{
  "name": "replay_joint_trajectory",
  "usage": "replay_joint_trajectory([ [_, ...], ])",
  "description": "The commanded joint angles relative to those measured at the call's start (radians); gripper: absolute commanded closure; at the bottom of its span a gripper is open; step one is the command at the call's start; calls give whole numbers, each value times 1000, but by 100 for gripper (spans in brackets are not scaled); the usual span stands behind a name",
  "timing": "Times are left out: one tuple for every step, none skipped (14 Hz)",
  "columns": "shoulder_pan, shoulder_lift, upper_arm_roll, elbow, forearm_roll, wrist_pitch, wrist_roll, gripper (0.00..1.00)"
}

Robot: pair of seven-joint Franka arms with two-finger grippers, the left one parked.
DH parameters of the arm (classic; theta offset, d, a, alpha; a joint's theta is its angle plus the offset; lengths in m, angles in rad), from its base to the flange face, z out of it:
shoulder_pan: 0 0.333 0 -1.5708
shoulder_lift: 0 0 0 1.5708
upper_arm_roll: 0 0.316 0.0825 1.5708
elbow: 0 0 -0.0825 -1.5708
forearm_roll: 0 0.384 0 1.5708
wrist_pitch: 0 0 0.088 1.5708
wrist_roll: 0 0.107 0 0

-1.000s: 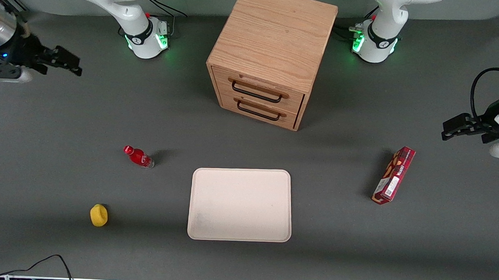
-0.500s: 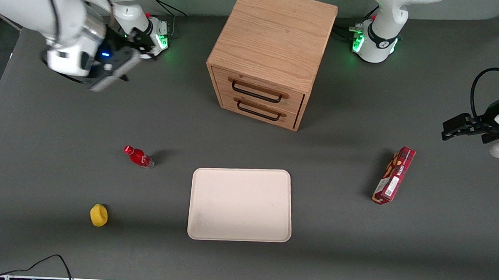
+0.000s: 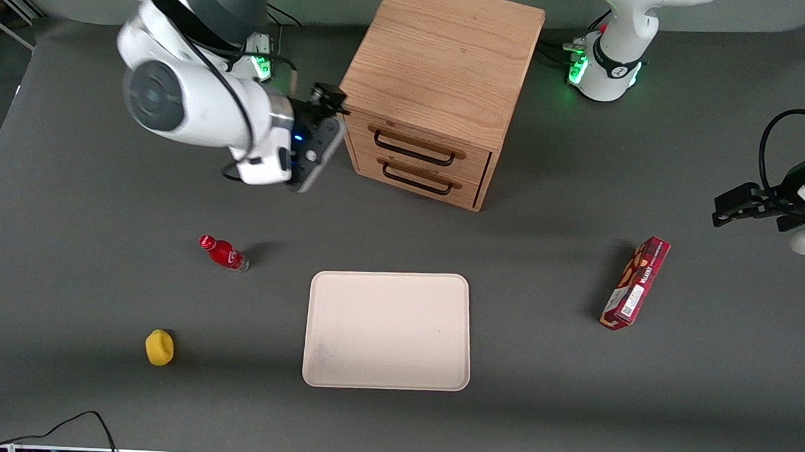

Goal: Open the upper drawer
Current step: 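Move the right gripper to the upper drawer's black handle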

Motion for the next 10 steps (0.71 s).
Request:
replay_joint_trajectory([
  [-5, 113, 55, 46, -17, 84, -9, 0],
  [-5, 144, 63, 46, -31, 109, -6, 0],
  [-5, 165, 88, 46, -60, 152, -3, 0],
  [-8, 185, 128, 44, -104, 201, -1, 0],
  [-11, 217, 154, 43, -136, 227, -1, 0],
  [-9, 243, 170, 42, -159, 250, 25, 0],
  [-9, 269, 193, 41, -181, 273, 66, 0],
  [-8, 293, 220, 42, -211, 287, 89, 0],
  [-6, 303, 234, 41, -241, 293, 109, 0],
  [-3, 314, 239, 39, -248, 296, 122, 0],
])
